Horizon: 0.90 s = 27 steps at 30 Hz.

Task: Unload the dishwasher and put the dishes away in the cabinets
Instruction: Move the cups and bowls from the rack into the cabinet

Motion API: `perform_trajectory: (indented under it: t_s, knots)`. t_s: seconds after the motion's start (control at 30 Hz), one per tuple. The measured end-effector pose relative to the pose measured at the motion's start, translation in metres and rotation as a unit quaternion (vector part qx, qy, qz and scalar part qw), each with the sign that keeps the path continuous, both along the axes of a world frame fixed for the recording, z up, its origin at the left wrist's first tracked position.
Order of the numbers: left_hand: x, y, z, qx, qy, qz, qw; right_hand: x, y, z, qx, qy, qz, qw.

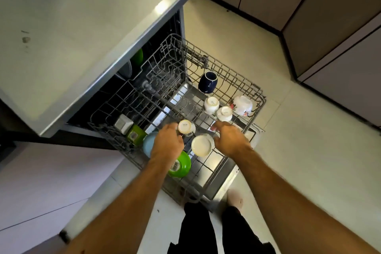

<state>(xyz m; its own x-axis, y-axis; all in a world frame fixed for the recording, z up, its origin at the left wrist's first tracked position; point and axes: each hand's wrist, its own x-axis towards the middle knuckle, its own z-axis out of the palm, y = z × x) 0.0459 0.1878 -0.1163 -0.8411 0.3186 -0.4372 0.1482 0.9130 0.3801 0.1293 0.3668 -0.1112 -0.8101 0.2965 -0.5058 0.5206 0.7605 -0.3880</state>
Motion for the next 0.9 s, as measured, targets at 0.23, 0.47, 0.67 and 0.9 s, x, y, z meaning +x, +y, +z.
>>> perform_trajectory:
  t_s: [0.23, 0.47, 0.67, 0.9]
  knots:
    - [-0.004, 0.02, -0.054, 0.021, -0.024, 0.016, 0.999, -0.006, -0.011, -0.047, -0.041, -0.035, 0.046, 0.997]
    - [-0.006, 0.026, -0.099, 0.032, -0.037, 0.046, 0.998, -0.004, -0.016, -0.083, -0.069, -0.055, 0.147, 0.985]
    - [-0.006, 0.03, -0.118, 0.12, -0.07, 0.179, 0.974, -0.004, -0.009, -0.091, -0.088, -0.049, 0.182, 0.978]
    - [-0.004, 0.033, -0.16, 0.225, -0.14, 0.285, 0.921, -0.001, -0.005, -0.112, -0.09, -0.02, 0.158, 0.983]
